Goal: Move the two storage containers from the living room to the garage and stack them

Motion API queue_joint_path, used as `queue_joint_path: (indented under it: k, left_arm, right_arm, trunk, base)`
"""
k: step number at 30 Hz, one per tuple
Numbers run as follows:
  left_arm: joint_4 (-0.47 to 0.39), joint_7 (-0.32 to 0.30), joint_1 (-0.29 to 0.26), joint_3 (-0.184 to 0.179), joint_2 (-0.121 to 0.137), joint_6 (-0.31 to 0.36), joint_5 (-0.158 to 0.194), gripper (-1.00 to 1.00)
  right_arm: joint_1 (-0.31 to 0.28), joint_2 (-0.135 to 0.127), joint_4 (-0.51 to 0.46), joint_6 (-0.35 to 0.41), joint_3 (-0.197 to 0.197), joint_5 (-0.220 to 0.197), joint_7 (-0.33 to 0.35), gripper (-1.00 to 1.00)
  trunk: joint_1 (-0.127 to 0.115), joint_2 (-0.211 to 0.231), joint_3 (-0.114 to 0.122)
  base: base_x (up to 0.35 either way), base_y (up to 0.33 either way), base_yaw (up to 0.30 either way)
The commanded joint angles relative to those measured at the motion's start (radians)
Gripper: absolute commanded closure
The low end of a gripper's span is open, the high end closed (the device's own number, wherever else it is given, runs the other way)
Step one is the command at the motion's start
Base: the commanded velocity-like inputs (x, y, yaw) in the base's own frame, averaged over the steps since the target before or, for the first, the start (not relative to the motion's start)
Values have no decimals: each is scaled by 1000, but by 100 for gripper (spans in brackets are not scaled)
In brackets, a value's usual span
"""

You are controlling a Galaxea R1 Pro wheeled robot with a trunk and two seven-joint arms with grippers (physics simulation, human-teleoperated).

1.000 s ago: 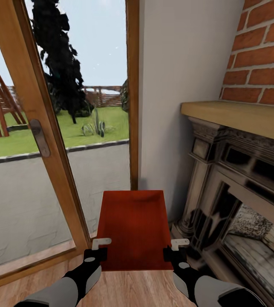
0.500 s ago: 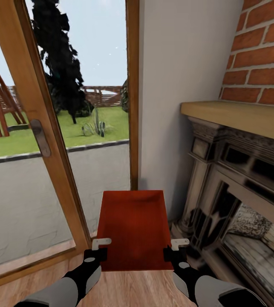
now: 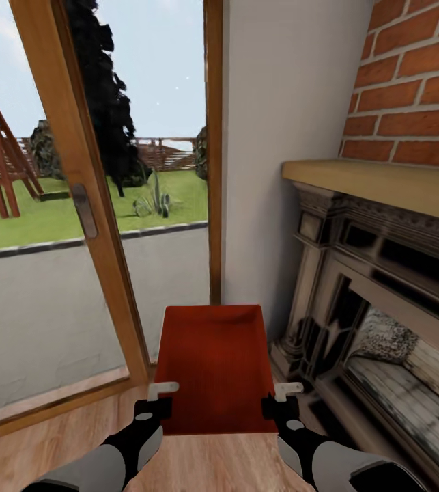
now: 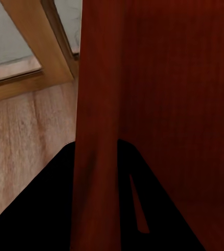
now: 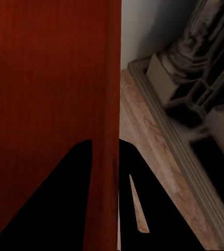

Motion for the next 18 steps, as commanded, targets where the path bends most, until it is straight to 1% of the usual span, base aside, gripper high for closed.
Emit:
queue_joint_path:
  k: [1, 16, 18]
  left_arm:
    - [-3, 0, -2, 46, 0, 0, 15, 100]
    - [-3, 0, -2, 46, 0, 0, 15, 100]
    - [-3, 0, -2, 46, 0, 0, 15, 100]
  right_arm:
    - [-1, -5, 4, -8, -6, -29, -5, 100]
    - [-1, -3, 4, -8, -6, -29, -5, 100]
    - [-1, -4, 4, -9, -7, -29, -5, 100]
  trunk:
    - [-1, -1, -1]
    - [-1, -1, -1]
    - [-1, -1, -1]
  base:
    - [-340, 0, 0]
    - [-339, 0, 0]
    - [-339, 0, 64]
